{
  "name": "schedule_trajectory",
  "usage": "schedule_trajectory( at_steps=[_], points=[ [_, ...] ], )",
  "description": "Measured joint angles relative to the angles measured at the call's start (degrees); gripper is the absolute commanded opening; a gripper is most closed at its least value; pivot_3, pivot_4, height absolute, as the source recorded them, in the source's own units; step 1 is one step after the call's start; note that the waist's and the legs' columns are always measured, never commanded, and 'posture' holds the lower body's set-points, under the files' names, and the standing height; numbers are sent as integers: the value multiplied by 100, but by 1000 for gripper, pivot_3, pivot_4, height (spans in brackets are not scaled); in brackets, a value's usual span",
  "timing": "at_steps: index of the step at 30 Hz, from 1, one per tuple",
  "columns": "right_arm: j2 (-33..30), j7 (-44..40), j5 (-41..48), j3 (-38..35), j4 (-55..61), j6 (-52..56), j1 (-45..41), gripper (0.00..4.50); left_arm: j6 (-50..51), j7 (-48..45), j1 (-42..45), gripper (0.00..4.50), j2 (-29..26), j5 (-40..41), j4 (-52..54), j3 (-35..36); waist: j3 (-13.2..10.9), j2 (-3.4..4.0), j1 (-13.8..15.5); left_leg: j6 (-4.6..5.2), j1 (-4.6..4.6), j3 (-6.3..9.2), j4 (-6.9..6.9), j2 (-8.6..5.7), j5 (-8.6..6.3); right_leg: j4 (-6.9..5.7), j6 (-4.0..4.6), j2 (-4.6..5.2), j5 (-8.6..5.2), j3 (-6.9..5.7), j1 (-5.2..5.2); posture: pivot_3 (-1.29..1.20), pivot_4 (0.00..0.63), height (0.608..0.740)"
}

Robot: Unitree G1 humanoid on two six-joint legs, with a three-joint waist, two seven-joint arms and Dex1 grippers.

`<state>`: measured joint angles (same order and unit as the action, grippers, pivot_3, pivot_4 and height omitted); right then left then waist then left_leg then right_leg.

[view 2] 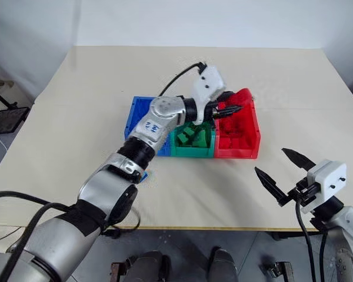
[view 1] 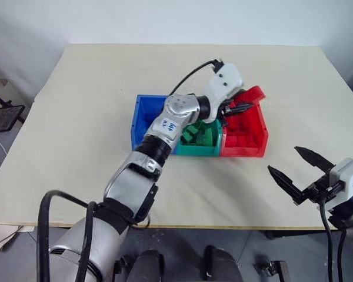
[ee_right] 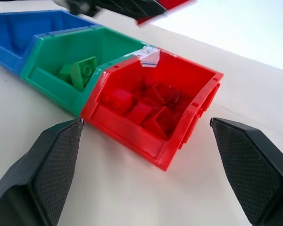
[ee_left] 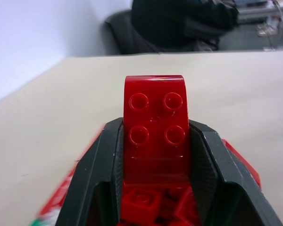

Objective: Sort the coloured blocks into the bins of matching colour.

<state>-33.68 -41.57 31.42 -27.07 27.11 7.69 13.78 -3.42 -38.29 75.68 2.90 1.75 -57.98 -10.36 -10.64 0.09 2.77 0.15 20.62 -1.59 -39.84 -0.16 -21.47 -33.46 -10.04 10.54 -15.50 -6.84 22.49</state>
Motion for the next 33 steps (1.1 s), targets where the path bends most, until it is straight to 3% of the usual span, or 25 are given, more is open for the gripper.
schedule_trajectory(
  at_steps=[7, 14, 16, 23, 25, 33],
  points=[
    [-2, 32, -71, 67, 214, 4, 172, 4500, -328, -478, -74, 4038, -100, -74, -185, 88, 0, 0, 7, 3, 3, -2, -13, 1, -1, -1, 0, 0, 0, 3, 0, 0, 150, 740],
    [-330, -413, -132, 436, 8, -32, -269, 4500, 14, -1774, -1137, 4038, -1145, 489, 1711, 353, 2, 4, -114, 3, -2, -1, -15, 6, -1, -15, 0, -1, 0, 6, 1, 0, 150, 740],
    [-481, -679, -184, 630, -112, -61, -443, 4500, 157, -2128, -1662, 4038, -1695, 614, 2451, 386, 4, 7, -149, 3, -9, -2, -13, 6, -1, -19, 0, -1, 0, 9, 1, 0, 150, 740],
    [-1040, -1837, -201, 1366, -758, -169, -1551, 4500, 900, -3189, -4492, 4038, -3792, 1845, 4908, 1527, -1, 11, -329, -6, -21, 14, -12, 21, -6, -42, 0, -3, 0, -4, 2, 0, 150, 740],
    [-1085, -2103, -160, 1562, -913, -144, -1878, 4500, 1200, -3183, -5067, 4384, -4209, 2049, 5461, 1849, -2, 9, -233, -6, -18, 24, -26, 15, -9, -36, -3, 2, 2, -1, -12, 0, 150, 740],
    [-1016, -2903, -222, 2398, -1612, -105, -2906, 4500, 1037, -2873, -7075, 4484, -5107, 1871, 5715, 2820, -2, 8, -160, -10, -21, 15, -26, 16, -15, -32, -4, -1, 3, 1, -9, 0, 150, 740]
  ],
)
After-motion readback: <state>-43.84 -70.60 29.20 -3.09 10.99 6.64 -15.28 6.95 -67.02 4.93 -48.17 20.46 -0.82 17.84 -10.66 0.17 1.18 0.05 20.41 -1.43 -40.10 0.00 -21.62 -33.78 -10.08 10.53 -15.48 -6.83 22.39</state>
